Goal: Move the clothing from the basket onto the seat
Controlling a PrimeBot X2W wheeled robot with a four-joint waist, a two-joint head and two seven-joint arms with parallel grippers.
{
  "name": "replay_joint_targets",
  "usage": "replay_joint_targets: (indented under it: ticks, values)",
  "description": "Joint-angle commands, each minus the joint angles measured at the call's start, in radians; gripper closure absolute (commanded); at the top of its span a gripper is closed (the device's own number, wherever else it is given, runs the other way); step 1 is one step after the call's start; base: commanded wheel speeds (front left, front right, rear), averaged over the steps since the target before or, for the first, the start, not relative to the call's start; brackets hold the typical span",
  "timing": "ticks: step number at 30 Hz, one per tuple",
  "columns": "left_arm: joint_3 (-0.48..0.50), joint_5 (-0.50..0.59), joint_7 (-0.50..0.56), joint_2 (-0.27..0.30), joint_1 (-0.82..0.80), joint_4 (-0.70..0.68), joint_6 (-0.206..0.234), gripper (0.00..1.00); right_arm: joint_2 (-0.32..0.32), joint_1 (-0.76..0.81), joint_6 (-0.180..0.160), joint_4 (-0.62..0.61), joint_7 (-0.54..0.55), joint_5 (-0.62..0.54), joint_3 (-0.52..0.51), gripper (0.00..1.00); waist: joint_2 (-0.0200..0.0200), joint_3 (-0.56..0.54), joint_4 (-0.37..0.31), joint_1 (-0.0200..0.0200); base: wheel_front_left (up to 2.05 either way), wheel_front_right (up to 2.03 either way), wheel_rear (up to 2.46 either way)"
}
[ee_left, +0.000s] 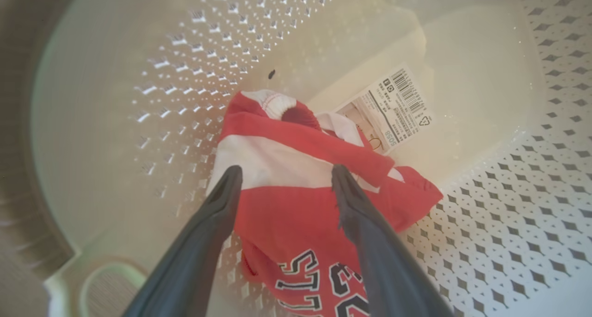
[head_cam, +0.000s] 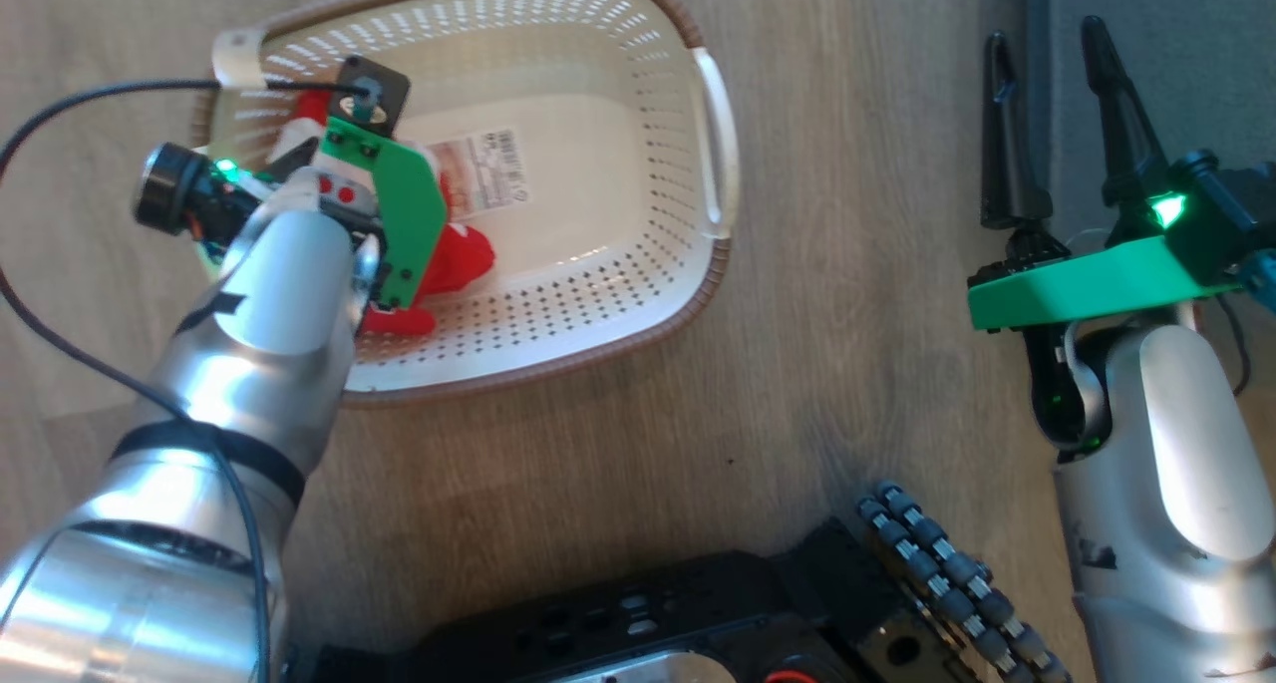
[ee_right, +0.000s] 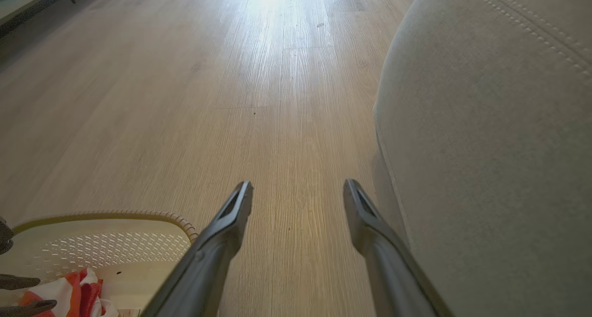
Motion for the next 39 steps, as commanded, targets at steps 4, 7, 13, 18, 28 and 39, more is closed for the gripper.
replay_joint_targets:
  ticks: [4, 7, 13, 18, 28, 39]
  values:
    - [-0.001, 0.017, 0.055, 0.040, -0.024, 0.049, 0.023, 0.00, 0.002, 0.014, 0.000, -0.029, -0.007, 0.033, 0.037, 0.00, 0.0001, 0.037, -0.047, -0.0001, 0.00, 0.00, 0.00]
    - [-0.019, 0.030, 0.094, 0.050, -0.032, 0.068, 0.025, 0.00, 0.002, 0.012, 0.000, -0.027, -0.007, 0.050, 0.048, 0.00, 0.0001, 0.041, -0.057, -0.0001, 0.00, 0.00, 0.00]
    - [-0.068, 0.061, 0.160, 0.066, -0.036, 0.086, 0.003, 0.00, 0.002, 0.009, 0.000, -0.021, -0.007, 0.076, 0.069, 0.00, 0.0001, 0.039, -0.071, -0.0001, 0.00, 0.00, 0.00]
    - [-0.104, 0.078, 0.202, 0.066, -0.044, 0.091, -0.030, 0.00, 0.002, 0.009, 0.000, -0.015, -0.007, 0.084, 0.076, 0.00, 0.0001, 0.031, -0.074, -0.0001, 0.00, 0.00, 0.00]
    - [-0.154, 0.089, 0.300, 0.060, -0.048, 0.096, -0.096, 0.00, 0.002, 0.000, 0.000, -0.017, -0.007, 0.092, 0.082, 0.00, 0.0001, 0.042, -0.078, -0.0001, 0.00, 0.00, 0.00]
    - [-0.191, 0.094, 0.312, 0.064, -0.054, 0.097, -0.104, 0.78, 0.002, -0.013, 0.000, -0.025, -0.007, 0.091, 0.077, 0.00, 0.0001, 0.094, -0.077, -0.0001, 0.00, 0.00, 0.00]
